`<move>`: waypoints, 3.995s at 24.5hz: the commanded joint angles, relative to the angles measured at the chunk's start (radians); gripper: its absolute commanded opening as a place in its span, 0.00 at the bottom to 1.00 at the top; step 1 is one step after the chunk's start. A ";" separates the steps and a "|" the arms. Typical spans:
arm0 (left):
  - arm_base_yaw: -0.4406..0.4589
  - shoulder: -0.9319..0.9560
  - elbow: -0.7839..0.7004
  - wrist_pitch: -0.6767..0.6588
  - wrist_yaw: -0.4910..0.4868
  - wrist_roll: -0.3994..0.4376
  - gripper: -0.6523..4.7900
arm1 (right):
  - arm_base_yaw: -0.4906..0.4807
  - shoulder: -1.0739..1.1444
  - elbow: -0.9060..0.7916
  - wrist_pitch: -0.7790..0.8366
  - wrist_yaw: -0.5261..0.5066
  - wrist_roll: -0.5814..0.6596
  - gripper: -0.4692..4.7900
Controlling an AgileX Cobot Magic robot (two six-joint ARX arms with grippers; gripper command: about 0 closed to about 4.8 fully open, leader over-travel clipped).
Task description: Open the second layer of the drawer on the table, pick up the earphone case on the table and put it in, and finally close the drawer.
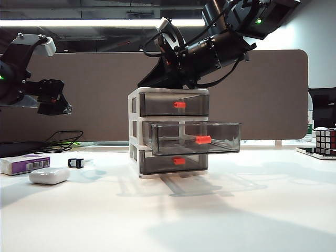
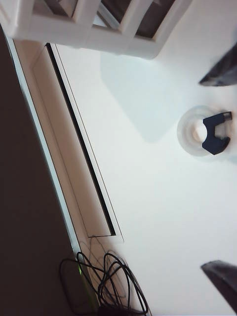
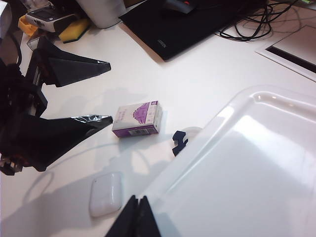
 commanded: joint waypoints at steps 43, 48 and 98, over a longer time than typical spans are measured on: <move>-0.001 0.002 0.003 -0.124 0.110 -0.096 1.00 | 0.000 0.021 -0.018 -0.069 0.025 0.012 0.09; -0.001 0.085 0.003 -0.278 0.138 -0.188 1.00 | 0.000 0.021 -0.018 -0.075 0.025 0.013 0.09; -0.108 0.146 -0.035 -0.555 0.049 -0.062 0.60 | 0.000 0.021 -0.018 -0.158 0.026 0.012 0.09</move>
